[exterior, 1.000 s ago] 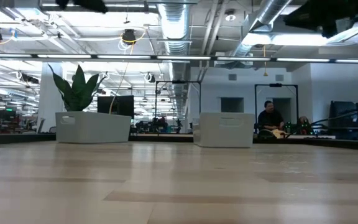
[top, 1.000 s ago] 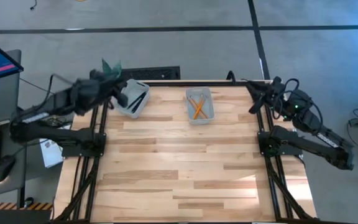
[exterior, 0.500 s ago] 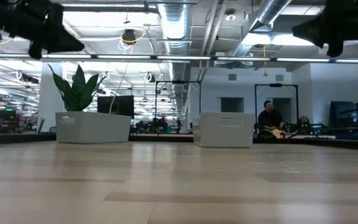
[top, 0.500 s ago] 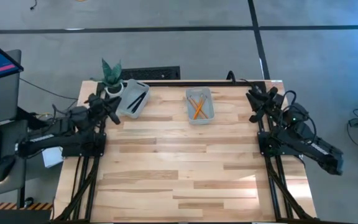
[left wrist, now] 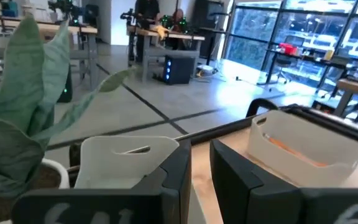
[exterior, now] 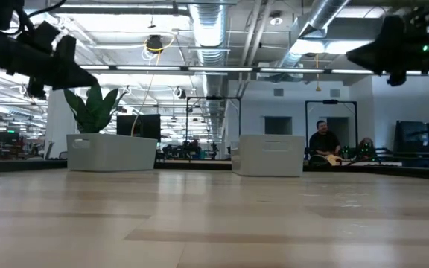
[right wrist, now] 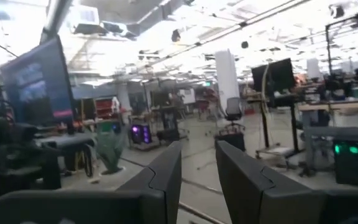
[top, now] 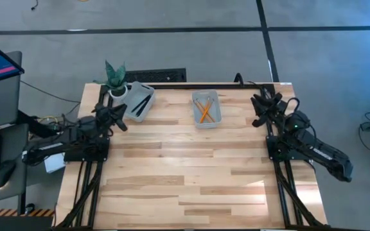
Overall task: Sort pens & pencils
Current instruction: Return to Home Position
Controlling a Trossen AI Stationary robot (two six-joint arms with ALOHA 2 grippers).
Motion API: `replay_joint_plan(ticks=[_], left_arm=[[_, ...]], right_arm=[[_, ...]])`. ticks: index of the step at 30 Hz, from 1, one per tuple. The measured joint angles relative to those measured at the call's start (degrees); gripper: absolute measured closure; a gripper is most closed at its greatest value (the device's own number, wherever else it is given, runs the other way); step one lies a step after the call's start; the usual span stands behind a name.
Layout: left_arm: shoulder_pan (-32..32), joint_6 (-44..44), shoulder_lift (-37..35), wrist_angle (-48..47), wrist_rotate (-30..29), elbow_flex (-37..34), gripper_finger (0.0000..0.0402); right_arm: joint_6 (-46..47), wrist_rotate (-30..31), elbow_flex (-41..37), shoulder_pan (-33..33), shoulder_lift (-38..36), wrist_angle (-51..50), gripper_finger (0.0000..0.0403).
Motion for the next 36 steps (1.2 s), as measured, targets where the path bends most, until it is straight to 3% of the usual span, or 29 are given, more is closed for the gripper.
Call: replay_joint_plan(ticks=[22,30,36], left_arm=[[0.1,-1.3,0.2,-0.5,-1.3,-2.5,0.0352],[0.1,5.2,0.2,-1.9,-1.3,-2.2,0.0352],[0.1,1.5,0.2,-7.8,-0.9,-1.2,0.0352]], right_arm=[[11.1,0.1,-1.4,-2.3,0.1,-11.4,0.0281],[9.3,-0.2,-1.5,-2.3,1.3,-13.0,0.0281],[6.4,-0.4,-1.5,-2.3,2.6,-13.0,0.0281]])
